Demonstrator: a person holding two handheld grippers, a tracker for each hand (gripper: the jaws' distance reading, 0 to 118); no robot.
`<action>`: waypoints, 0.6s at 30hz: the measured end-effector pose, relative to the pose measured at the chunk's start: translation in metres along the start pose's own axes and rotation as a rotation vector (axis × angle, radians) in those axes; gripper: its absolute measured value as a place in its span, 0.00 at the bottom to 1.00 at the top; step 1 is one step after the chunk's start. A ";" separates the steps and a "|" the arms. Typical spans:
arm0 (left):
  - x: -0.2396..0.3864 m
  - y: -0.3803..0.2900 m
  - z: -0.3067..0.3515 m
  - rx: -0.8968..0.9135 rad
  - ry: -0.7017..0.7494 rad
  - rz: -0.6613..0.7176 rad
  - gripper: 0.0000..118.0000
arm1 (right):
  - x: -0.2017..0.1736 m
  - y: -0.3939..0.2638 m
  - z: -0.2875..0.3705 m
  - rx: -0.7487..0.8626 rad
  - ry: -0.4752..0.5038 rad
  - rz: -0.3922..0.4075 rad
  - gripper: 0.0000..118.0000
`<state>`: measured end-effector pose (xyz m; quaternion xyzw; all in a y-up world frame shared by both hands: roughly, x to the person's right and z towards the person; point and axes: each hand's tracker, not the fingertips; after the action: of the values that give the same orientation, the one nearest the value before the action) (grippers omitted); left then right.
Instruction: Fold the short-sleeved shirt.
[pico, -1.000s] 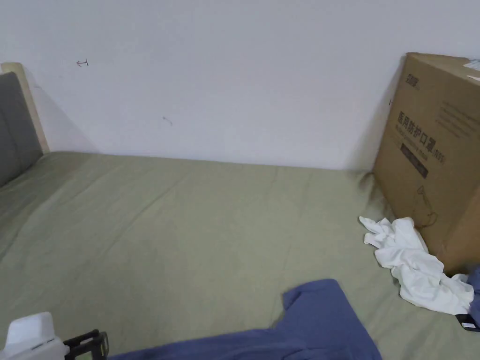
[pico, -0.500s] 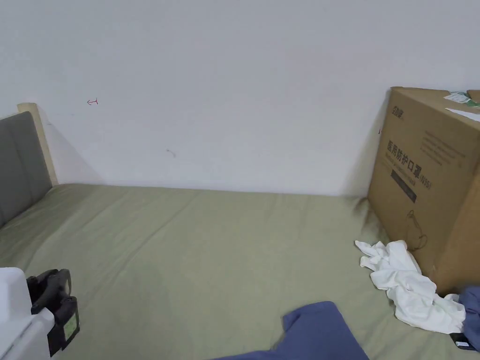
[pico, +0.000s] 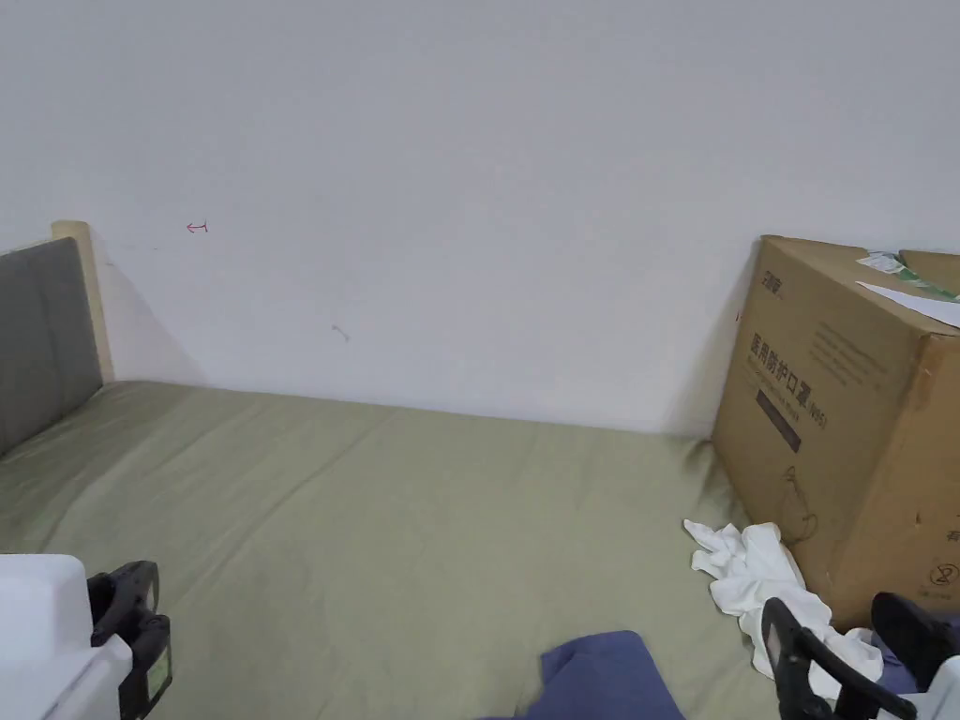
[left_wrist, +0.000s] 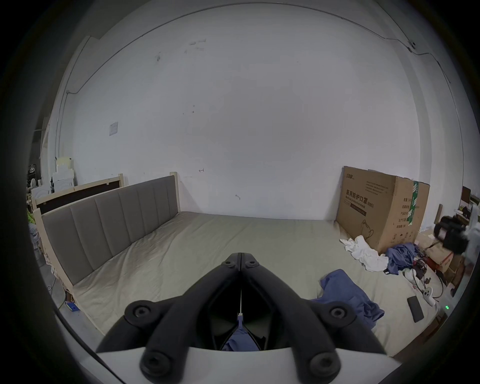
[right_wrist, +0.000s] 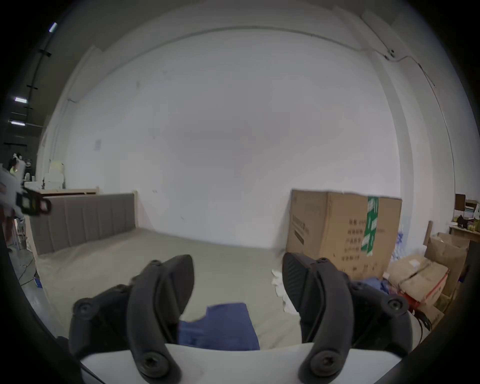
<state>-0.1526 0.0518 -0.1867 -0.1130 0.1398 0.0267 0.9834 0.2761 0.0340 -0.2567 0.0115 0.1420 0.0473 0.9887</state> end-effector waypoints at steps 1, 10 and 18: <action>0.000 -0.001 0.001 -0.008 -0.006 0.002 0.01 | -0.003 0.001 0.004 0.000 -0.001 0.009 0.17; -0.026 -0.020 -0.064 -0.212 -0.045 0.030 0.50 | -0.040 -0.017 -0.005 -0.074 0.063 0.034 0.00; -0.073 -0.123 -0.235 -0.706 -0.041 0.149 0.90 | -0.035 -0.042 -0.027 -0.150 0.118 -0.015 0.00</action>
<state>-0.2758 -0.1234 -0.3594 -0.4347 0.1099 0.1470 0.8817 0.2387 -0.0111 -0.2740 -0.0666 0.1962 0.0513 0.9770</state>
